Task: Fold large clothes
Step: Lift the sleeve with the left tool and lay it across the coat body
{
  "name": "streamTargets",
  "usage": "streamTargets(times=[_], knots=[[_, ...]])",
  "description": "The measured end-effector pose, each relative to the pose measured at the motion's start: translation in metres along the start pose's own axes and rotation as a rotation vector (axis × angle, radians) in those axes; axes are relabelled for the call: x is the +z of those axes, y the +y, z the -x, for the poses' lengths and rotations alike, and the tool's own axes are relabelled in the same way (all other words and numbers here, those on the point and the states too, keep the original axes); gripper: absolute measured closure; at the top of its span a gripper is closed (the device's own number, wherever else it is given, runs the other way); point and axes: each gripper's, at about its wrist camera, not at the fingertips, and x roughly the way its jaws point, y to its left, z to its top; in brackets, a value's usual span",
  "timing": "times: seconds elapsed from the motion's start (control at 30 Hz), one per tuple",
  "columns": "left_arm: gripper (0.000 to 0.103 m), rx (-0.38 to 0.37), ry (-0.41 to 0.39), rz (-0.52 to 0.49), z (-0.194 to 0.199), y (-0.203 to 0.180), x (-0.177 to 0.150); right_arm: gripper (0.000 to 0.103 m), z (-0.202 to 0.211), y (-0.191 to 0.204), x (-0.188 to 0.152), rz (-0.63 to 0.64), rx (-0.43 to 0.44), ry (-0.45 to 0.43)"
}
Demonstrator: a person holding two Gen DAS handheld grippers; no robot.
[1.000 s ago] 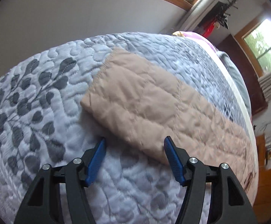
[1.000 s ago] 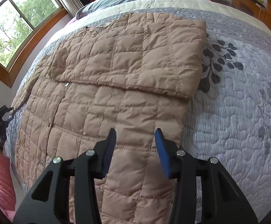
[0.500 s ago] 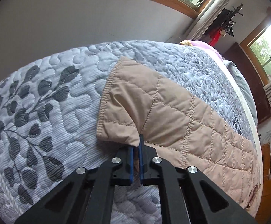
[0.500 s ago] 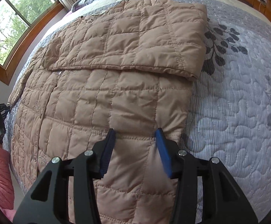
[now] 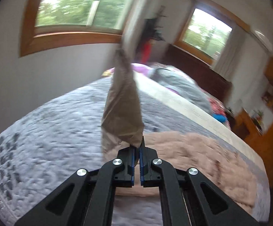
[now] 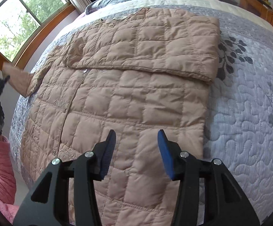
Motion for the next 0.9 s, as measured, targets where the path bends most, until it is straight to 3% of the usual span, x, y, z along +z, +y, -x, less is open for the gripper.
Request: streamTargets(times=[0.2,0.37,0.5,0.67,0.73,0.83,0.9], knots=[[0.1,-0.197,0.102,-0.218,-0.027,-0.135,-0.034,0.057,-0.004,-0.002,0.007,-0.015,-0.012,0.001],[0.1,-0.29,0.174,-0.301,-0.05,-0.212,-0.066,0.057,-0.008,-0.007,0.008,-0.032,-0.018,0.005],[0.1,-0.32,0.213,-0.365,-0.068,-0.259,-0.091,0.057,-0.009,-0.013,0.008,-0.042,-0.019,0.009],[0.098,-0.33,0.323,-0.428,-0.102,-0.298,-0.128,0.057,-0.013,-0.017,0.01,-0.057,-0.018,0.017],[0.095,-0.321,0.405,-0.462,-0.121,-0.307,-0.142,0.057,-0.015,-0.019,0.012,-0.067,-0.018,0.02],[0.089,-0.34,0.509,-0.455,-0.13,-0.301,-0.151,0.057,-0.013,-0.02,0.014,-0.072,-0.029,0.015],[0.085,-0.38,0.516,-0.439,-0.117,-0.288,-0.148,0.057,-0.013,-0.017,0.017,-0.063,-0.037,0.01]])
